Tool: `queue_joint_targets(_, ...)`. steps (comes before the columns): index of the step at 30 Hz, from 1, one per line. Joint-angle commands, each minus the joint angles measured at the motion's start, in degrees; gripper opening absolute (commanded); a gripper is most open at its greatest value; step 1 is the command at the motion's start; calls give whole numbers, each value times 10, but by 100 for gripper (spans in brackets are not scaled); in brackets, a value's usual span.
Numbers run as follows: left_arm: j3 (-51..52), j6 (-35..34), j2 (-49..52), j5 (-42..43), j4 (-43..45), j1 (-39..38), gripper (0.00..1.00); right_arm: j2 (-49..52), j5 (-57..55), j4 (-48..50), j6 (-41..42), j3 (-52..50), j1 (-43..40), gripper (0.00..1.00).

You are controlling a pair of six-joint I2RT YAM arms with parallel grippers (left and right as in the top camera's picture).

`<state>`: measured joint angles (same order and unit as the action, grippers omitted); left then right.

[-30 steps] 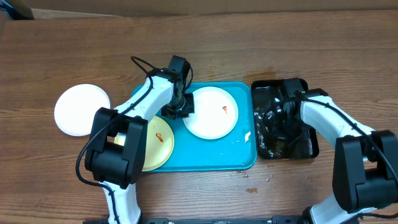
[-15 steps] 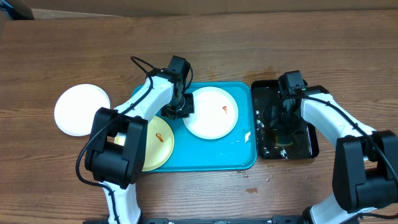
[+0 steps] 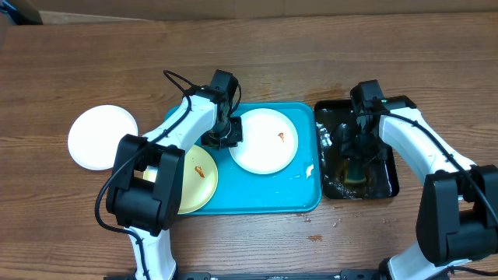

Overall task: Clean dirty plates on tray and stack at the side
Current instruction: 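Grasp the green sponge in the black tray with the right gripper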

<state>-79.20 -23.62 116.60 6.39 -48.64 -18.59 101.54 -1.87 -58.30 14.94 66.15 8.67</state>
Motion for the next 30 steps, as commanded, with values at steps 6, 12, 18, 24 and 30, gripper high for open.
queue_joint_targets(6, 15, 9, 14, -24, -4, 6, 22, -1, 5, 52, 3, -68, -2, 52)
queue_joint_targets(12, 15, 9, 14, -24, -4, 6, 22, -1, 11, 70, 1, -82, -2, 4)
queue_joint_targets(18, 15, 10, 14, -24, -5, 6, 21, -5, 18, -29, -12, 10, -2, 4)
queue_joint_targets(24, 15, 18, 14, -24, -5, 6, 4, -19, 17, -91, -13, 67, -2, 4)
queue_joint_targets(30, 15, 18, 14, -28, -8, 6, 4, -16, 16, -72, -13, 66, -2, 4)
